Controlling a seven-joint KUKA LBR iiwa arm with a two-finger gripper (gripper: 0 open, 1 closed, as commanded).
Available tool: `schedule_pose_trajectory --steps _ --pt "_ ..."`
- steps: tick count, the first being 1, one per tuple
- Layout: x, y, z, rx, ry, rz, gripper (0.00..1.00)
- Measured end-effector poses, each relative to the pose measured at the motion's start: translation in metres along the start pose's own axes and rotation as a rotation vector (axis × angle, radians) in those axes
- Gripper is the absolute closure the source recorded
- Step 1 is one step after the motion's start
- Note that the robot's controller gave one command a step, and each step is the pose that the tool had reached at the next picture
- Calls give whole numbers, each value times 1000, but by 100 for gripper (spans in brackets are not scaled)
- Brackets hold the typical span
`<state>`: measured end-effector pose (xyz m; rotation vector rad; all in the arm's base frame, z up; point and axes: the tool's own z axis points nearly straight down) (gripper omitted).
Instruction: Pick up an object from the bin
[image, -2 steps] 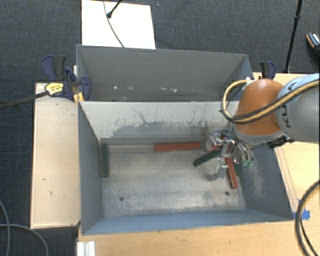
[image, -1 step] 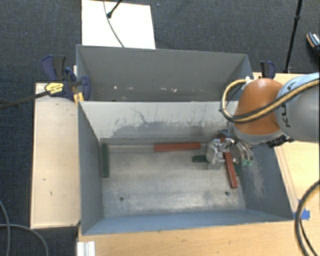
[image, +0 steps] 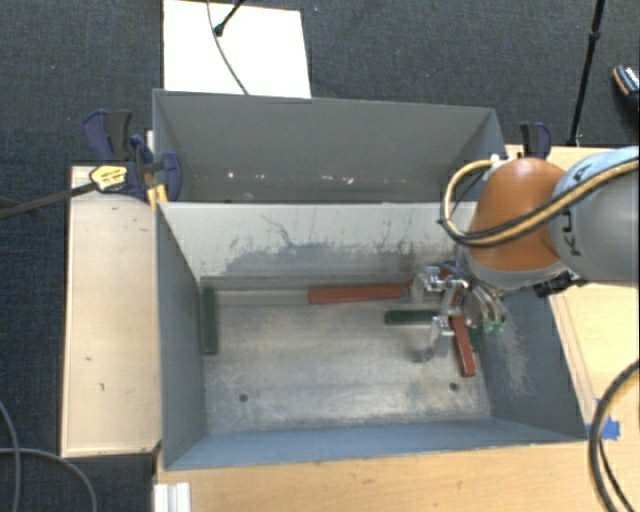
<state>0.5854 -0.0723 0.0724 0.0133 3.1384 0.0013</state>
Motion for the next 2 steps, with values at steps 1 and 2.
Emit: schedule_pose_trajectory --steps 1,2 --pt "-1 0 0 0 -1 2 100" --pt "15 -20 -188 3 -10 6 100"
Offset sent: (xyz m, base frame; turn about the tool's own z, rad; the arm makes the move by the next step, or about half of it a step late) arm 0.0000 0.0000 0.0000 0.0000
